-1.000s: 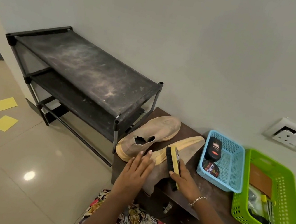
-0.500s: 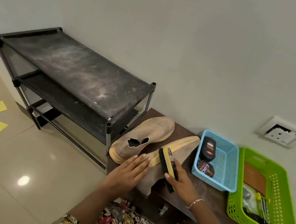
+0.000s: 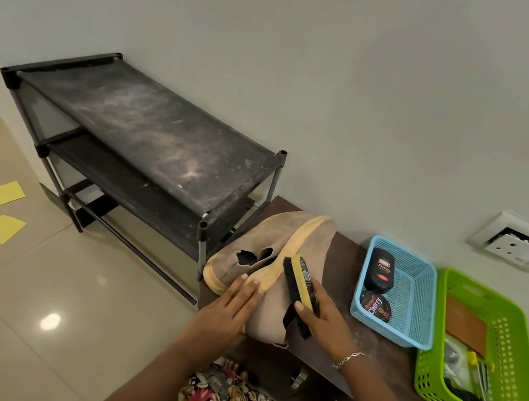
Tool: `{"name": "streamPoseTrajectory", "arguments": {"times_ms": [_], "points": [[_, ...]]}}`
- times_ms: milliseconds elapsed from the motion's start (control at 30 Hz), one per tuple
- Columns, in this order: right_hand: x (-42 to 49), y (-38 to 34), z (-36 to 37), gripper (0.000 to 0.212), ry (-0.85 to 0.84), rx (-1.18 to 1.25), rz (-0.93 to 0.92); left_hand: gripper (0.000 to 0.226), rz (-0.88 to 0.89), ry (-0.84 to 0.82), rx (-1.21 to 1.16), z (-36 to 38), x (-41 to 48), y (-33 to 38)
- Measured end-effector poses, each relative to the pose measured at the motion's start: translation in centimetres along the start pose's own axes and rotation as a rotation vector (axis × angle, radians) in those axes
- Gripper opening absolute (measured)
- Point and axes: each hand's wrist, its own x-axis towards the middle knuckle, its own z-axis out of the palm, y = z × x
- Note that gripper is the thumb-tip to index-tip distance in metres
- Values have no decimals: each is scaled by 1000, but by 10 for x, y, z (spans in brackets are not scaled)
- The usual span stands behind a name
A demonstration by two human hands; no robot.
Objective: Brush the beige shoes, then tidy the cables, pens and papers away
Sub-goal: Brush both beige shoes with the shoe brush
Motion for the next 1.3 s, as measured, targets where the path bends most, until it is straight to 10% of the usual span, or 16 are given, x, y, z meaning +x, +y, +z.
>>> {"name": "streamPoseTrajectory", "arguments": {"times_ms": [333, 533, 733, 967, 1133, 1300], "points": [[-11, -2, -3, 59, 70, 23, -95, 114, -48, 34, -36, 8, 5, -3], [-45, -20, 11, 53, -107, -719, -537, 111, -77, 61, -131, 9, -9, -9], [19, 0, -29, 53, 200, -775, -167, 110, -71, 100, -138, 9, -9, -7], [-13, -10, 6, 51, -76, -822, -554, 105, -119, 143, -305, 18, -14, -16], [39, -1, -35, 54, 221, -756, -147, 110, -87, 148, -311, 17, -12, -10], [-23, -10, 13, 49, -191, -707, -514, 101, -94, 135, -314, 16, -11, -13]]}}
